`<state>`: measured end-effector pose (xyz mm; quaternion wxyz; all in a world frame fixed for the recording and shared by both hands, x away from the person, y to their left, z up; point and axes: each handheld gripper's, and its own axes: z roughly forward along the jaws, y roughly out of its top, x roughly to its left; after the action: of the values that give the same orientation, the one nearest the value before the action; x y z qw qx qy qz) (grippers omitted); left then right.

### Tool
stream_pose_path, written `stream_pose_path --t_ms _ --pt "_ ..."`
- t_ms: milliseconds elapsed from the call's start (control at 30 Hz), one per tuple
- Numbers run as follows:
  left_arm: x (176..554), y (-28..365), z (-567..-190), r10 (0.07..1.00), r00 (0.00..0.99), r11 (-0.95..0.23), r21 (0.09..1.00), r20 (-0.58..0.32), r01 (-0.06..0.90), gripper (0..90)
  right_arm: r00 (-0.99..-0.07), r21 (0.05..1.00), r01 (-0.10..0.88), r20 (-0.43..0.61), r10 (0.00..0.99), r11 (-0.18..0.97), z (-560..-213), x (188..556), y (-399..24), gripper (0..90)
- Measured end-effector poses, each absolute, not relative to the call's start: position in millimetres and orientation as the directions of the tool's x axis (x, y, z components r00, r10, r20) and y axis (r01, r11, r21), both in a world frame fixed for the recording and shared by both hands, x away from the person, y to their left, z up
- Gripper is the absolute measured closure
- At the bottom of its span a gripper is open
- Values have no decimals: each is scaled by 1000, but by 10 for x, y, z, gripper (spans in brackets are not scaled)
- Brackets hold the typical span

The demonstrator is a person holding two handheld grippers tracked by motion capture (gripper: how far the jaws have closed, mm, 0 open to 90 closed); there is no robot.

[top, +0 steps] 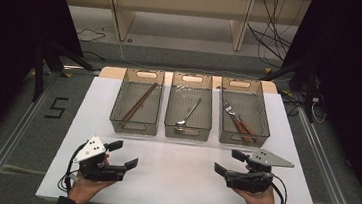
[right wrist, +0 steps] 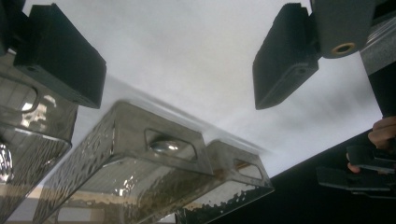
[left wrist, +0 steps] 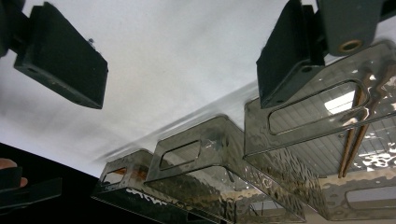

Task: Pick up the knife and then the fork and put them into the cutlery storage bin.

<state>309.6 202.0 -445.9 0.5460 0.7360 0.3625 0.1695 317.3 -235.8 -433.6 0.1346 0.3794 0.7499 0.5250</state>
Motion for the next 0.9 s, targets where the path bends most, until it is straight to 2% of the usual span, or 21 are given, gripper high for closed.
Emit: stream_pose_path --t_ms 900 --pt "3086 2005 -4462 709 690 -146 927 -146 345 160 -652 902 406 172 738 149 -4417 3068 -2434 178"
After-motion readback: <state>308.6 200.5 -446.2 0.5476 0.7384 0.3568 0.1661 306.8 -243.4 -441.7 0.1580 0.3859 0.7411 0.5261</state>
